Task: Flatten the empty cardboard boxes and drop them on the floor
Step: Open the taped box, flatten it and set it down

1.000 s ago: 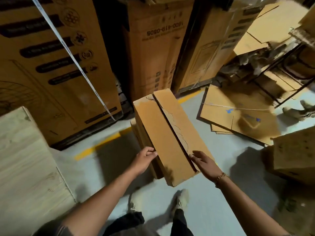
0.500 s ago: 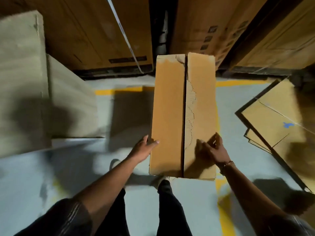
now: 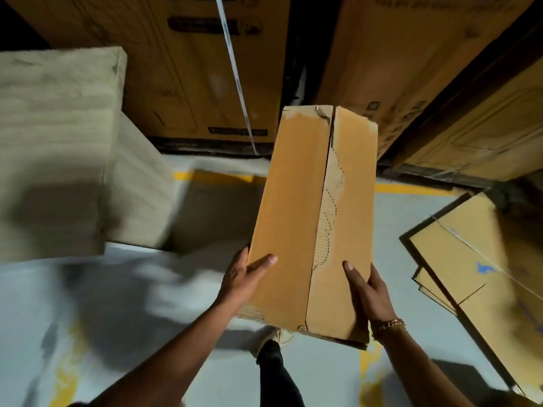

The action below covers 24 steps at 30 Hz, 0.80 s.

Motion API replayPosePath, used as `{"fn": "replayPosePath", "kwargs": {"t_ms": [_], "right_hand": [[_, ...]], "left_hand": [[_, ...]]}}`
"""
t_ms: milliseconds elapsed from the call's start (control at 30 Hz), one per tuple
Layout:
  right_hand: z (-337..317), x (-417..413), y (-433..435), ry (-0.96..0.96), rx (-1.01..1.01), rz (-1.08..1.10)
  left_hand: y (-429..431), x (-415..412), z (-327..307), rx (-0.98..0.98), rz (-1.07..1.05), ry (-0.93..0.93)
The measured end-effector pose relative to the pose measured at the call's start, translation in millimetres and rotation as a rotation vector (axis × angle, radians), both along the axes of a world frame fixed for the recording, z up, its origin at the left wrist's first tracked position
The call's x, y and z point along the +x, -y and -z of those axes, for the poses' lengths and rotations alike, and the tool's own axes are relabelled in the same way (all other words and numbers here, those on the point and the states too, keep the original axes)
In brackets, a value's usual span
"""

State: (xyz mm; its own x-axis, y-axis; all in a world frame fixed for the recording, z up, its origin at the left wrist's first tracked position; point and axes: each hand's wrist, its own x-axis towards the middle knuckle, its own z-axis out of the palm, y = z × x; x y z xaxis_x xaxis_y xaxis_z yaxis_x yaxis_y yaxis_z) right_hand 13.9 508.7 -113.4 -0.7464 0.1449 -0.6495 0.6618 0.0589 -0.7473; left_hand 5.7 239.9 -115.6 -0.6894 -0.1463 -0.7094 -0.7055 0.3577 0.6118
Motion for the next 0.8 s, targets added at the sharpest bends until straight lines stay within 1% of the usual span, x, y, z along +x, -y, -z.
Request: {"fn": "replayPosePath", "kwargs": {"t_ms": [167, 233, 333, 400, 567, 667, 800], "right_hand": [[-61, 0, 70, -0.158, 0.022, -0.01], [-88, -5, 108, -0.224, 0.026, -0.046], [-133, -10, 179, -0.325, 0.047, -0.137], [-159, -10, 229, -0.376, 0.058, -0.187], [-201, -3, 368, -0.412, 0.056, -0.3], [-216, -3, 443, -0.454, 0.045, -0.401], [-236, -7, 534, -0.467, -0.021, -0.445]], "left_hand": [[71, 6, -64, -0.054, -0.024, -0.089], [109, 14, -93, -0.055, -0.064, -0.184], [179, 31, -137, -0.018, -0.118, -0.384], [228, 43, -163, -0.029, -0.144, -0.449], [366, 83, -211, -0.141, -0.24, -0.471], [441, 103, -225, -0.186, -0.314, -0.478], [517, 118, -235, -0.227, -0.401, -0.507]]}}
